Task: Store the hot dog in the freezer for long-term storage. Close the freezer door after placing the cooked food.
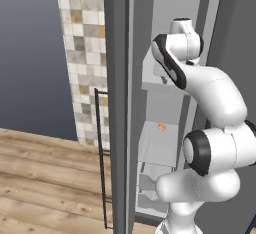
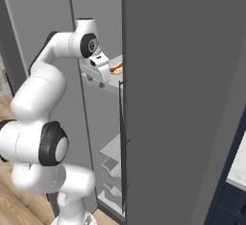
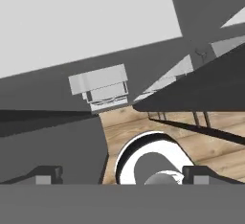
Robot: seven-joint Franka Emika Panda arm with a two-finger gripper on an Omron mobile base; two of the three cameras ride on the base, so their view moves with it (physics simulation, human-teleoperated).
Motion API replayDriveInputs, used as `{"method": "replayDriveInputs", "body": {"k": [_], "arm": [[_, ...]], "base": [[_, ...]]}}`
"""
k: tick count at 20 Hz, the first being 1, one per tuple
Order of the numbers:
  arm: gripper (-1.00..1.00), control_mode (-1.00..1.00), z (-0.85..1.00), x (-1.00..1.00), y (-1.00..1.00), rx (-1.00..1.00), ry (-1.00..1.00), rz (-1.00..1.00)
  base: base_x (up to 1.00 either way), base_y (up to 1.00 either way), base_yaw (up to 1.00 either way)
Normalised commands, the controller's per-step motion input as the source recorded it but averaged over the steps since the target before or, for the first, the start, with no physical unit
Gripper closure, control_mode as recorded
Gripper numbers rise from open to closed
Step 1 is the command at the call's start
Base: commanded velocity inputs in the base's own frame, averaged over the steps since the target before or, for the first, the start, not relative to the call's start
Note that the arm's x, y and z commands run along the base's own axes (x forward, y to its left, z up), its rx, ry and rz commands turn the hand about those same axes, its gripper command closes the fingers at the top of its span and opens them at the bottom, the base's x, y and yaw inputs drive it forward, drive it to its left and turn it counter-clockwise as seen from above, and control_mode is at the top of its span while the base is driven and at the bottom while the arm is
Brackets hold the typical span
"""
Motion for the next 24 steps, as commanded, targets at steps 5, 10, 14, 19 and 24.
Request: {"method": "replayDriveInputs", "body": {"k": [5, 10, 14, 19, 24], "arm": [[-1.00, -1.00, 0.16, -0.84, 0.00, 0.00, -0.01, 0.01], [-1.00, -1.00, 0.09, -0.96, 0.00, 0.03, -0.08, 0.09], [-1.00, -1.00, 0.02, -0.93, -0.03, 0.00, -0.09, 0.23], [-1.00, -1.00, 0.00, -0.62, -0.05, -0.08, -0.01, 0.33], [-1.00, -1.00, -0.06, -0.53, 0.07, -0.11, 0.04, 0.26]], "base": [[0.00, 0.00, 0.00], [0.00, 0.00, 0.00], [0.00, 0.00, 0.00], [0.00, 0.00, 0.00], [0.00, 0.00, 0.00]]}}
